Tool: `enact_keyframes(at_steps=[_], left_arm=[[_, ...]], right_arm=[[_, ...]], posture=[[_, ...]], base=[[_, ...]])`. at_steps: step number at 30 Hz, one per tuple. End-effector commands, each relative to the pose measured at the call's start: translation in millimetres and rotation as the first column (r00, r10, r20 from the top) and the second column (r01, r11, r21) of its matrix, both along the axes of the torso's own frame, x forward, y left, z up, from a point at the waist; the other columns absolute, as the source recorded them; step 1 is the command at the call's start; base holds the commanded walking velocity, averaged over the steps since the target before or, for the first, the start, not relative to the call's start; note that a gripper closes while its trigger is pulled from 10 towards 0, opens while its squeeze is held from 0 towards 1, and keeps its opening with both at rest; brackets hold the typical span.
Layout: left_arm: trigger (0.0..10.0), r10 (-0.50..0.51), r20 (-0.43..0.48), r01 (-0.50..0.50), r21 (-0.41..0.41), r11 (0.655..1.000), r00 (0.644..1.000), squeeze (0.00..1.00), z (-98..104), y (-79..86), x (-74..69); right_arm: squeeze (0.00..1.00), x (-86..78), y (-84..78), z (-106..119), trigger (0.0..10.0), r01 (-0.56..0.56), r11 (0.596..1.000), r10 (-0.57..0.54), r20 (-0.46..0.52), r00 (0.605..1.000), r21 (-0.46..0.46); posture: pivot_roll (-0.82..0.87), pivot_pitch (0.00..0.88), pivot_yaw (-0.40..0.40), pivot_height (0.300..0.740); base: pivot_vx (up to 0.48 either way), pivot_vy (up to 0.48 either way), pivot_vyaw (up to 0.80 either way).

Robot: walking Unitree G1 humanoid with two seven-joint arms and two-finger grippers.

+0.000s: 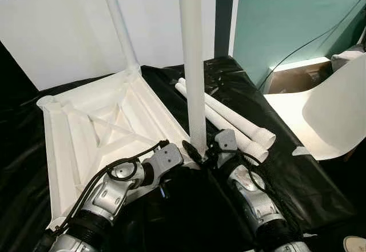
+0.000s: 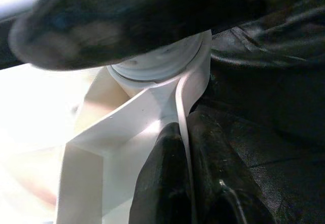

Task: Building children table

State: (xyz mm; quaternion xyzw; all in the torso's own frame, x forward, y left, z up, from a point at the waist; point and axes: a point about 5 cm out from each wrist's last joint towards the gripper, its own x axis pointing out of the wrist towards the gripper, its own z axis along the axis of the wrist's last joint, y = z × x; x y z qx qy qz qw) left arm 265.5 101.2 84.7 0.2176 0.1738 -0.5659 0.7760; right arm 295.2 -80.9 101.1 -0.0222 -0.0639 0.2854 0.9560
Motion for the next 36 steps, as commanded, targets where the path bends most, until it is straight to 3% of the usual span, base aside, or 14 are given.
enact_keyframes(at_steps=[1,3,4,9,11,13,14,16,17,20,24,32,35,36], left_arm=[[10.0,-0.064,-0.268,0.086,0.072,0.994,0.961,0.00,-53.7,2.3,-40.3],[10.0,-0.063,-0.268,0.086,0.072,0.994,0.961,0.00,-53.7,2.3,-40.0],[10.0,-0.064,-0.267,0.086,0.072,0.994,0.962,0.00,-53.7,2.2,-39.4],[10.0,-0.070,-0.262,0.092,0.074,0.993,0.963,0.00,-53.5,1.7,-37.6],[10.0,-0.070,-0.262,0.092,0.074,0.993,0.963,0.00,-53.5,1.7,-37.6],[10.0,-0.070,-0.262,0.092,0.074,0.993,0.963,0.00,-53.4,1.8,-37.3],[10.0,-0.069,-0.262,0.091,0.074,0.993,0.962,0.00,-53.4,2.0,-37.4],[10.0,-0.068,-0.263,0.091,0.074,0.993,0.962,0.00,-53.4,2.1,-37.5],[10.0,-0.067,-0.263,0.089,0.073,0.993,0.962,0.00,-53.3,2.3,-37.7],[10.0,-0.063,-0.265,0.085,0.072,0.994,0.962,0.00,-53.6,2.5,-38.6],[10.0,-0.060,-0.267,0.082,0.071,0.994,0.962,0.00,-53.9,2.9,-39.5],[10.0,-0.062,-0.270,0.084,0.070,0.994,0.961,0.00,-54.2,2.8,-40.6],[10.0,-0.064,-0.268,0.086,0.071,0.994,0.961,0.00,-54.1,2.7,-40.5],[10.0,-0.065,-0.268,0.087,0.071,0.994,0.961,0.00,-54.1,2.5,-40.4]], right_arm=[[1.00,11.4,-28.3,7.9,10.0,0.145,0.988,-0.146,0.006,0.989,0.045],[1.00,11.0,-27.4,9.7,10.0,0.098,0.995,-0.098,0.023,0.995,0.020],[0.00,11.3,-27.0,13.5,10.0,0.034,0.999,-0.034,0.050,0.998,-0.009],[0.00,13.1,-26.9,25.7,10.0,-0.214,0.972,0.220,0.057,0.974,-0.100],[0.00,13.1,-26.9,25.7,10.0,-0.214,0.972,0.220,0.057,0.974,-0.100],[0.00,13.1,-28.9,27.7,10.0,-0.288,0.947,0.297,0.045,0.954,-0.144],[0.00,12.5,-30.7,28.5,8.1,-0.347,0.921,0.357,0.028,0.934,-0.177],[0.00,12.0,-32.0,28.9,8.1,-0.385,0.902,0.395,0.013,0.919,-0.197],[0.00,10.8,-33.4,28.3,0.0,-0.429,0.875,0.438,-0.010,0.899,-0.225],[0.00,9.0,-34.2,27.6,0.0,-0.472,0.844,0.479,-0.035,0.877,-0.255],[0.00,10.8,-35.2,28.5,0.0,-0.476,0.841,0.482,-0.042,0.875,-0.256],[0.00,12.1,-38.8,21.3,0.0,-0.438,0.874,0.433,-0.071,0.898,-0.210],[0.00,7.7,-33.1,17.3,0.0,-0.396,0.903,0.392,-0.056,0.918,-0.164],[0.00,6.1,-29.0,17.2,0.0,-0.339,0.934,0.338,-0.026,0.941,-0.113]], posture=[[0.12,0.000,0.037,0.740],[0.11,0.000,0.037,0.740],[0.11,0.000,0.037,0.740],[0.11,0.000,0.038,0.740],[0.11,0.000,0.038,0.740],[0.11,0.000,0.038,0.740],[0.11,0.000,0.038,0.740],[0.11,0.000,0.038,0.740],[0.11,0.000,0.038,0.740],[0.11,0.000,0.038,0.740],[0.12,0.000,0.035,0.740],[0.11,0.000,0.038,0.740],[0.11,0.000,0.038,0.740],[0.11,0.000,0.038,0.740]], base=[[0.000,0.000,0.00],[0.000,0.000,0.00],[0.000,0.000,0.00],[0.000,0.000,0.00],[0.000,0.000,0.00],[0.000,0.000,0.00],[0.000,0.000,0.00],[0.000,0.000,0.00],[0.000,0.000,0.00],[0.000,0.000,0.00],[0.000,0.000,0.00],[0.000,0.000,0.00],[0.000,0.000,0.00],[0.000,0.000,0.00]])
